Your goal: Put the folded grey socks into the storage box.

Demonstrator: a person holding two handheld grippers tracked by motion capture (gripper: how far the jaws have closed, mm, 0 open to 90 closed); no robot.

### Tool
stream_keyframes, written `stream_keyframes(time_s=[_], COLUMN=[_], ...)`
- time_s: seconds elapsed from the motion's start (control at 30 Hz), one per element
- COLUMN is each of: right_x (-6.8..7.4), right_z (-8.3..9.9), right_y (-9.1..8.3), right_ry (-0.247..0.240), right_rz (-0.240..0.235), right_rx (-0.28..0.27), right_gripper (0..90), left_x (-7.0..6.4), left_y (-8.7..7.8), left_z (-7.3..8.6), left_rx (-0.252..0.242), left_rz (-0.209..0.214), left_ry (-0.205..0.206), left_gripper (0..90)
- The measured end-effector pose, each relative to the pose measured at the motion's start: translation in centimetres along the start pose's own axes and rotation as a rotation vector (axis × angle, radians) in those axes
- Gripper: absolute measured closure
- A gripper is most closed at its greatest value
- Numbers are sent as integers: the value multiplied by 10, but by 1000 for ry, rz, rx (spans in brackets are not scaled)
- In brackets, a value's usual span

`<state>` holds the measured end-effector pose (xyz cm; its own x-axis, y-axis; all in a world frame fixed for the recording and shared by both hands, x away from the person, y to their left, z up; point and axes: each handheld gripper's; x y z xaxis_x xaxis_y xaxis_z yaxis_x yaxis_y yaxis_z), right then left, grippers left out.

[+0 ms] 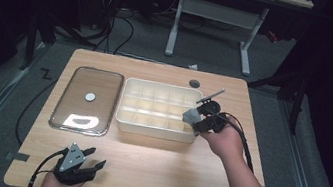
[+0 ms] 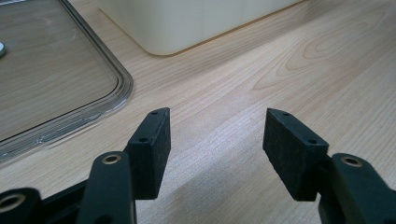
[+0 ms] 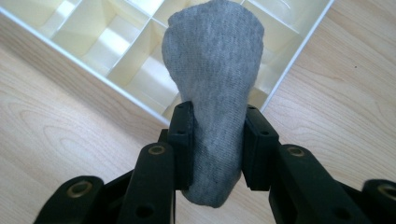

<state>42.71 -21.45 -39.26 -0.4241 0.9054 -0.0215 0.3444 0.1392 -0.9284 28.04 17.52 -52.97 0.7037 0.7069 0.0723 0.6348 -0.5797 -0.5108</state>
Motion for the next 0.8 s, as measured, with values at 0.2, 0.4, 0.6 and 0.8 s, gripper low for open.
stream_keyframes(time_s=[0.2, 0.4, 0.6, 0.8], right_x=[-1, -1, -1, 1], right_z=[-15, -22, -25, -27], right_y=[16, 32, 46, 59], right_ry=[-21, -37, -37, -57], right_rz=[25, 56, 58, 50], right_rx=[72, 148, 217, 269], right_gripper=[700, 704, 716, 727], left_x=[0, 0, 1, 2], left_y=[0, 0, 0, 0], left_z=[0, 0, 1, 1], left_rx=[-1, 3, -1, 0], left_rz=[4, 6, 5, 4], left_ry=[1, 4, -6, -7], left_gripper=[422, 422, 422, 422])
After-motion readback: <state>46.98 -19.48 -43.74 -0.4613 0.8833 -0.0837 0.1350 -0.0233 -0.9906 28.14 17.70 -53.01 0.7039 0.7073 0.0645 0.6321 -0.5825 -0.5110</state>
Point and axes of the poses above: each handheld gripper's, and its own axes: y roughly forward along the jaws, z roughly out of its underside, x roughly to its left, and after that the axes turned 5 degrees about y, right-handed
